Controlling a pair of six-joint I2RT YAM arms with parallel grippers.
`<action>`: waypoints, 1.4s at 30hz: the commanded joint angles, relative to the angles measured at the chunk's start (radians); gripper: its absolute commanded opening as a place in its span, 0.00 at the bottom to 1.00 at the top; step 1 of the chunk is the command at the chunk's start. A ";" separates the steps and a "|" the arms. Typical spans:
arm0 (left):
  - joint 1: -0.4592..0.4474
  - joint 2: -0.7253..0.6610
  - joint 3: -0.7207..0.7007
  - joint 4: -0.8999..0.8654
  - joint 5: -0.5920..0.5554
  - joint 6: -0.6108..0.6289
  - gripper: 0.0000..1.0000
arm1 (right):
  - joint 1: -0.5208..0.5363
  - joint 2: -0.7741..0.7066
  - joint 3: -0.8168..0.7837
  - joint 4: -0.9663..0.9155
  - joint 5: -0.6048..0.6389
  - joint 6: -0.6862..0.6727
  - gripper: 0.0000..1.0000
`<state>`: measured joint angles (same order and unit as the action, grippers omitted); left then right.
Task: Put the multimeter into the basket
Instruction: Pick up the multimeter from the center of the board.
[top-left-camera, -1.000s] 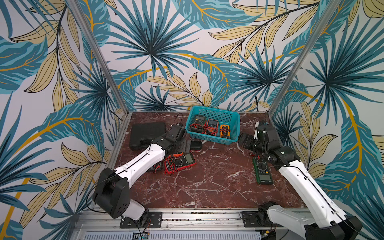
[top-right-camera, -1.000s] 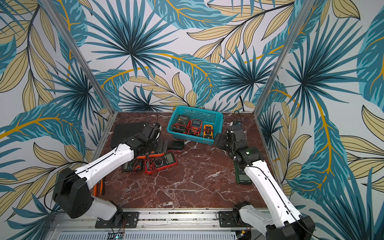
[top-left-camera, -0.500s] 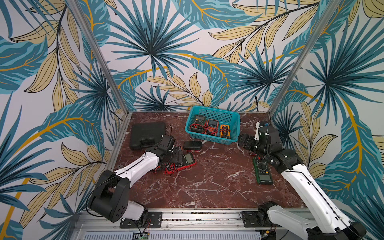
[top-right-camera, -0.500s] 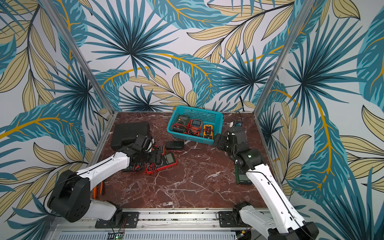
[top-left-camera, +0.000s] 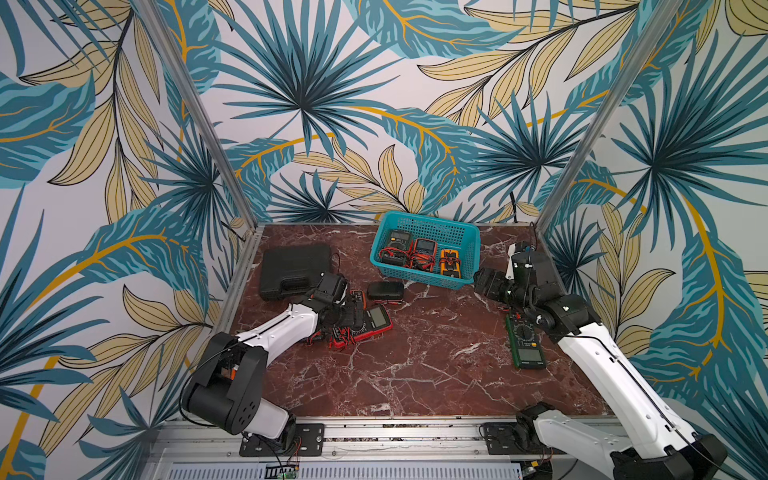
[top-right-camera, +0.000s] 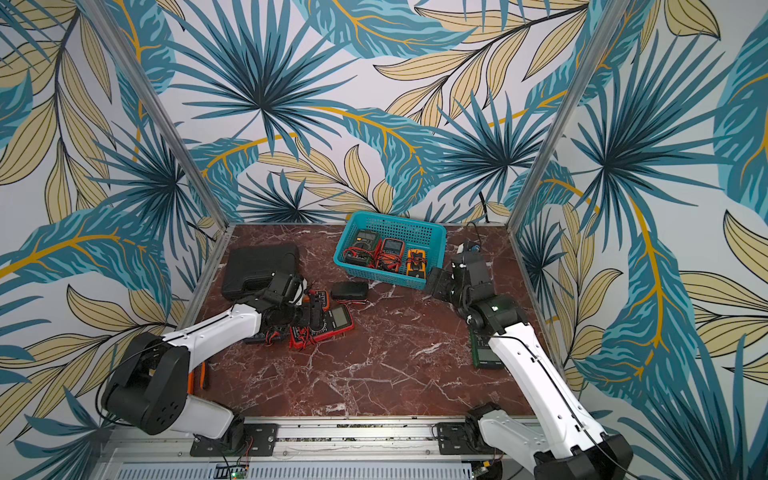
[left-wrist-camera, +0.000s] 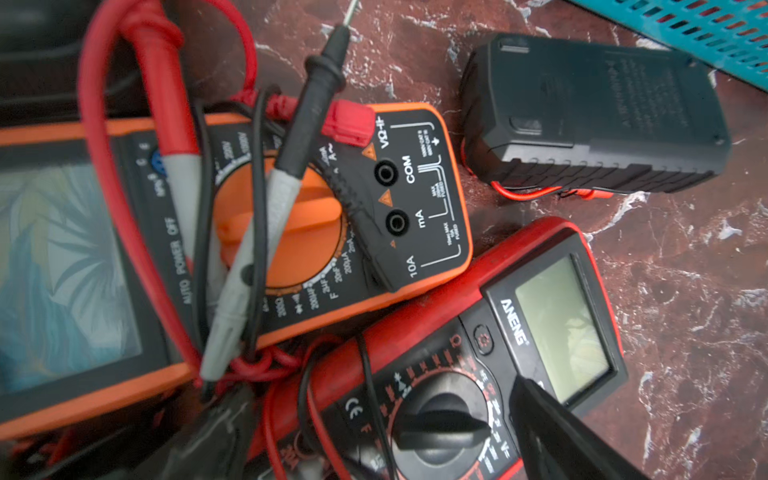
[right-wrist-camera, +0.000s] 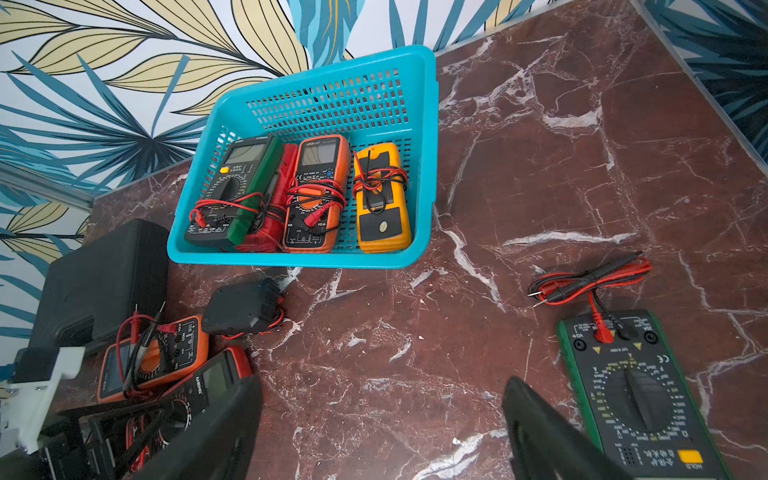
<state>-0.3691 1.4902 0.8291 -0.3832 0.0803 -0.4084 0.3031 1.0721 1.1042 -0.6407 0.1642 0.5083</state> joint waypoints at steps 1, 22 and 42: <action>0.003 0.036 -0.018 -0.021 0.094 0.000 1.00 | 0.005 0.001 -0.012 -0.001 0.017 0.000 0.93; -0.292 -0.007 0.071 -0.207 -0.210 -0.201 1.00 | 0.004 0.022 -0.061 0.036 0.021 0.017 0.93; -0.368 0.326 0.388 -0.418 -0.242 0.005 1.00 | 0.005 -0.013 -0.069 0.023 0.057 0.005 0.94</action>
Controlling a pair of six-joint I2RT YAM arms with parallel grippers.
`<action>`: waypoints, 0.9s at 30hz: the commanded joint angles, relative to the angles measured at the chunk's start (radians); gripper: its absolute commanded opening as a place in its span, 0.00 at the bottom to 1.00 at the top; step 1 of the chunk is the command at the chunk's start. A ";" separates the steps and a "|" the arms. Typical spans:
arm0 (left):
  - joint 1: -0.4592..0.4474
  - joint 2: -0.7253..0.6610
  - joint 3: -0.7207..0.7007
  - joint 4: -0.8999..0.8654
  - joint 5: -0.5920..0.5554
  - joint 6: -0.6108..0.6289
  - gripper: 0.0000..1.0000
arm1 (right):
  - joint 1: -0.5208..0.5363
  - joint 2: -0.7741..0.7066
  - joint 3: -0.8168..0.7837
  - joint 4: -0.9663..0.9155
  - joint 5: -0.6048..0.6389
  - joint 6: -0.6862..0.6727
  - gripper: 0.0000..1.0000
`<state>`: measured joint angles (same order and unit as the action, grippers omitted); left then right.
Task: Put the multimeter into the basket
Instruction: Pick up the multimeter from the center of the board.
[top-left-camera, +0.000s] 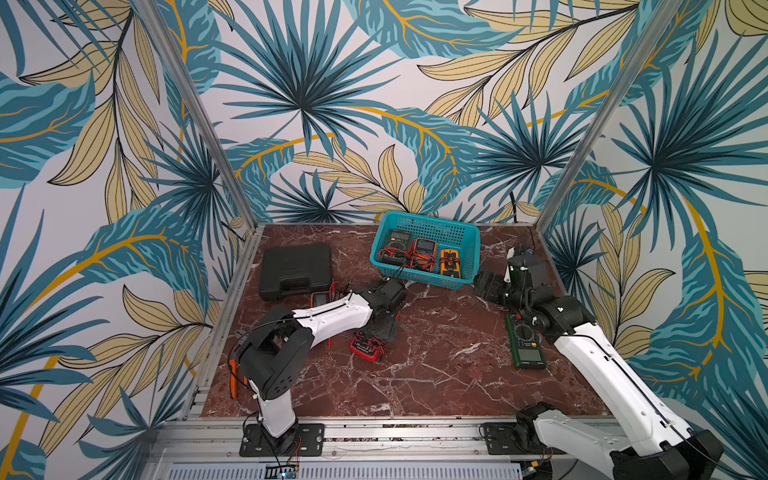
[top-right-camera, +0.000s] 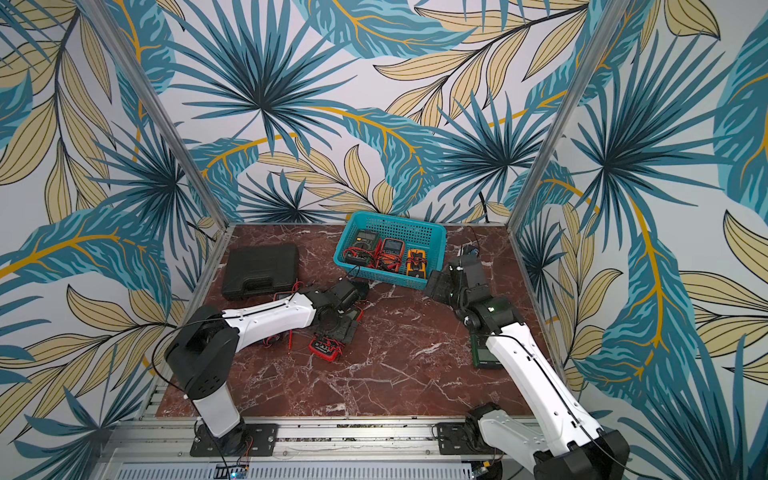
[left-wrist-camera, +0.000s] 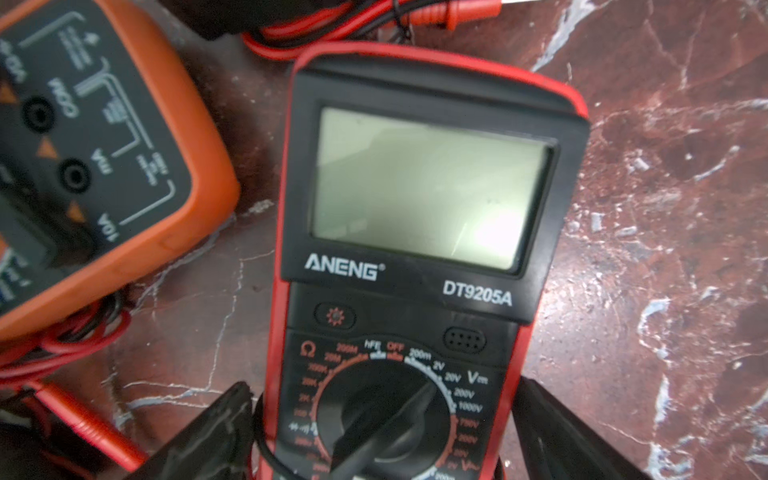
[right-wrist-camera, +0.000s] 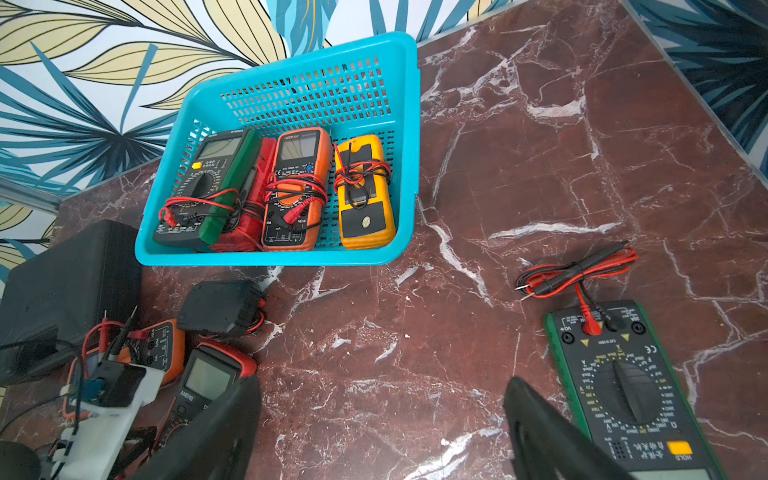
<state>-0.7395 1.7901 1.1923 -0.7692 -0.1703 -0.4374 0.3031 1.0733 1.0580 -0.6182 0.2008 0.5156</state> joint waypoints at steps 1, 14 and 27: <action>0.002 0.032 0.026 -0.030 0.015 0.034 1.00 | 0.004 -0.014 -0.023 0.000 0.020 -0.002 0.94; 0.002 0.159 0.009 -0.038 -0.052 0.014 1.00 | 0.004 -0.001 -0.017 0.004 0.013 0.001 0.94; -0.004 0.098 0.013 -0.051 -0.041 0.012 0.46 | 0.005 0.014 -0.021 0.008 0.019 0.008 0.94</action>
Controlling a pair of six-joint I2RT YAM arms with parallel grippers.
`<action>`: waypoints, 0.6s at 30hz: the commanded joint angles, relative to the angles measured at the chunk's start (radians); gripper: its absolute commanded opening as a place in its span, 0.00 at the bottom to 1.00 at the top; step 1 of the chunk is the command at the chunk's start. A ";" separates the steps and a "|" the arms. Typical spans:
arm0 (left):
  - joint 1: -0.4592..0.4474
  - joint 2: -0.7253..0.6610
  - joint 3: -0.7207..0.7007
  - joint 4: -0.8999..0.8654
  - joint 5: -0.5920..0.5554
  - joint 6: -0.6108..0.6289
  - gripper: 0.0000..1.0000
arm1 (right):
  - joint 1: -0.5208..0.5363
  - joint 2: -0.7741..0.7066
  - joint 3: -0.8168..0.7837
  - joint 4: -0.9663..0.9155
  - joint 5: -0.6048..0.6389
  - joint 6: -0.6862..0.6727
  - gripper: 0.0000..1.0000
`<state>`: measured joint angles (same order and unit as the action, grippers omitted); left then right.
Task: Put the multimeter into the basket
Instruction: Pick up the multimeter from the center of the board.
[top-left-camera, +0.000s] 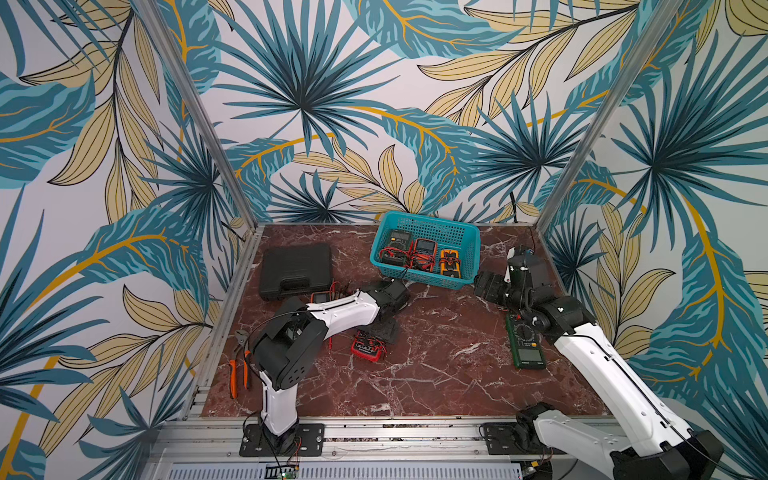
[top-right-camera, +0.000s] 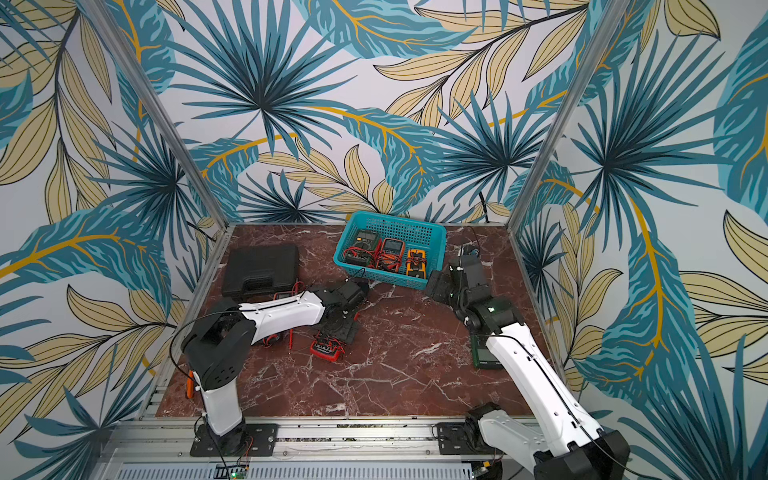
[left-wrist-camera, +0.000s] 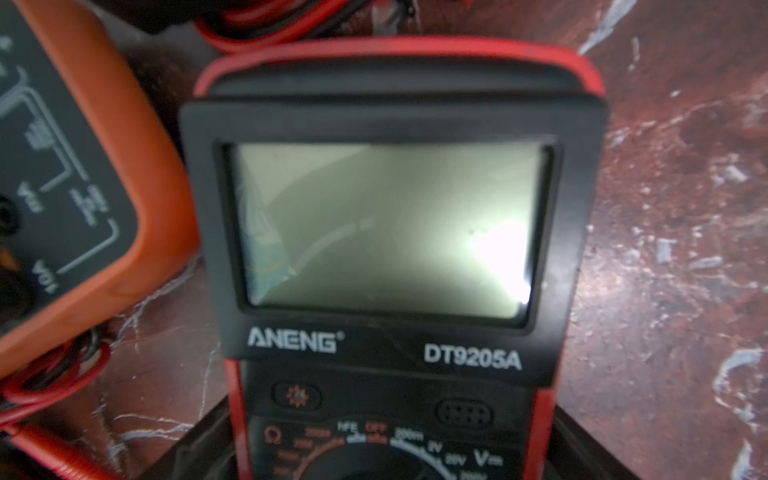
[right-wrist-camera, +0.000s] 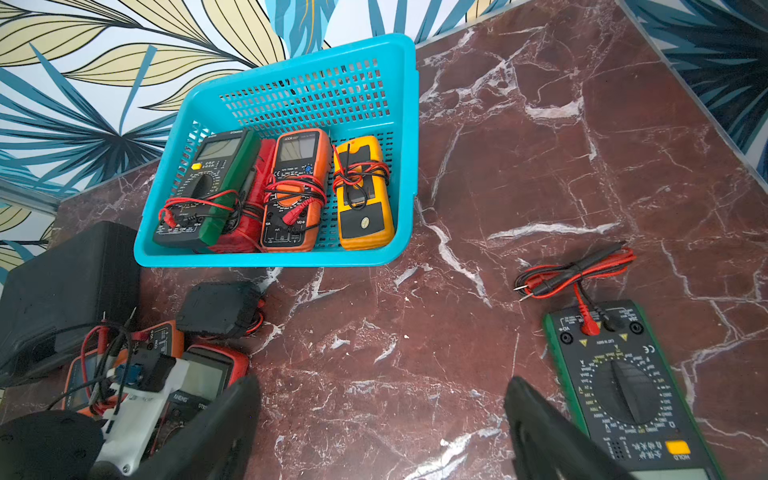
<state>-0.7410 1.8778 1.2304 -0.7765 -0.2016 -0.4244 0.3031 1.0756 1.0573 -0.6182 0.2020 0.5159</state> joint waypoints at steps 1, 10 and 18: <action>-0.007 -0.008 -0.025 -0.043 -0.010 -0.003 0.36 | 0.005 0.015 -0.018 0.009 0.017 0.009 0.94; -0.053 -0.169 0.009 -0.043 -0.037 -0.011 0.00 | 0.005 0.013 -0.003 0.005 0.037 0.007 0.94; -0.076 -0.307 0.073 -0.050 -0.031 -0.005 0.00 | 0.005 0.001 0.012 -0.005 0.076 -0.013 0.94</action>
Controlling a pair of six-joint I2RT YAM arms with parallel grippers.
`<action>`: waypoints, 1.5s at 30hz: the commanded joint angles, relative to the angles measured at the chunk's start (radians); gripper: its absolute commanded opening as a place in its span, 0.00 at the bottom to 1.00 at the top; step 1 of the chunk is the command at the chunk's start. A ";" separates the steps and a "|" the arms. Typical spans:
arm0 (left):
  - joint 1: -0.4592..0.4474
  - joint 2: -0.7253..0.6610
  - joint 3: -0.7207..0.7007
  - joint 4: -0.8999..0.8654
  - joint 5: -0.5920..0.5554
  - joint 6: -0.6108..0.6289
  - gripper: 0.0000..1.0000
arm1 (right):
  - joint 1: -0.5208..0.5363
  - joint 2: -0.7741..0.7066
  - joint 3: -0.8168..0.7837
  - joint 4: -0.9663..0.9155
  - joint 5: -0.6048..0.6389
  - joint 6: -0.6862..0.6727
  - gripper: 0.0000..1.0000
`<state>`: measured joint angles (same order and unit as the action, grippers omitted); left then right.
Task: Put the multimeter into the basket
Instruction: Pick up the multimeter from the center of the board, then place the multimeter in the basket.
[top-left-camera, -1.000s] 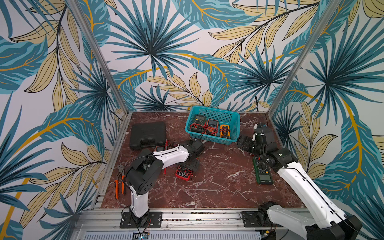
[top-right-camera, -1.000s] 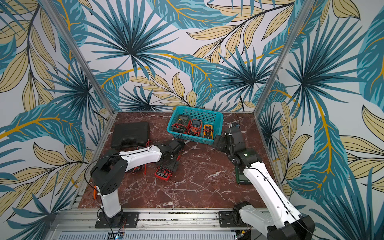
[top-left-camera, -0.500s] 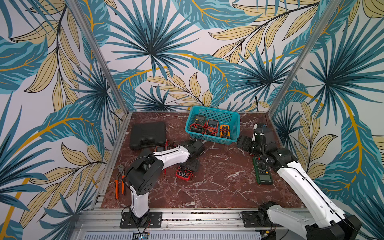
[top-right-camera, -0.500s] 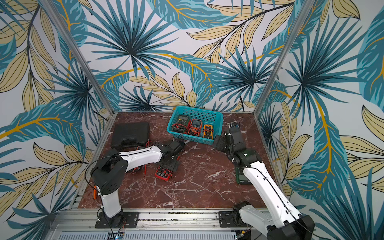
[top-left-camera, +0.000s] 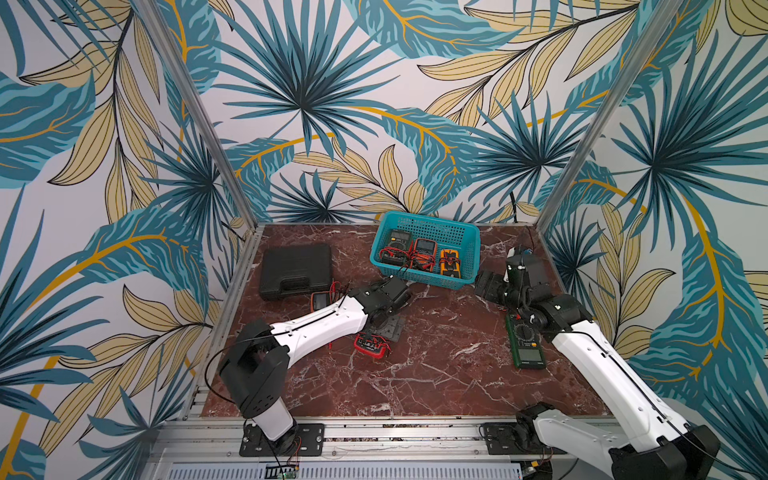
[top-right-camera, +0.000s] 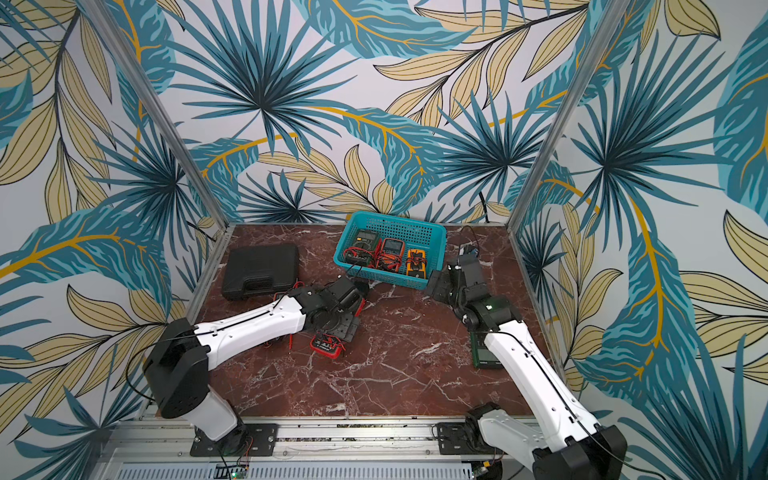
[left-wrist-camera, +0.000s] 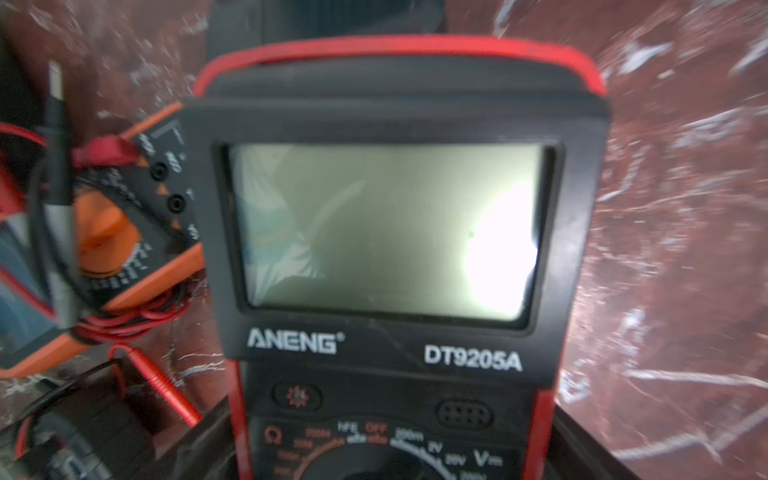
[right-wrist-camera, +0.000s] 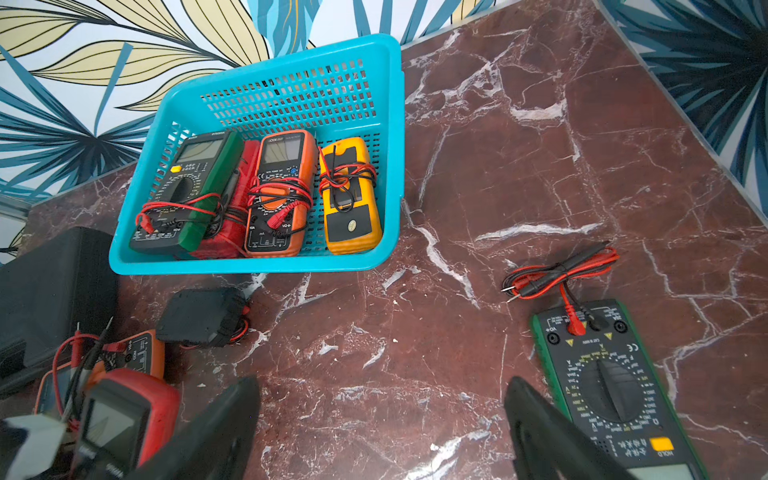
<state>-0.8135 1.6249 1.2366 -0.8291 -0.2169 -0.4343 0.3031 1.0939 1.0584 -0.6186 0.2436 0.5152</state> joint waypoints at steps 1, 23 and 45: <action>-0.004 -0.065 0.086 0.005 -0.020 0.011 0.00 | 0.005 -0.021 0.009 -0.003 0.038 -0.013 0.94; 0.099 0.447 0.815 0.302 -0.068 0.223 0.00 | 0.005 -0.022 -0.005 0.011 0.076 0.017 0.97; 0.133 0.796 1.166 0.338 -0.042 0.211 0.00 | 0.005 -0.042 -0.076 0.057 0.107 0.084 0.99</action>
<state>-0.6807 2.4008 2.3318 -0.5346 -0.2405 -0.2317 0.3031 1.0576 1.0073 -0.5735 0.3210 0.5770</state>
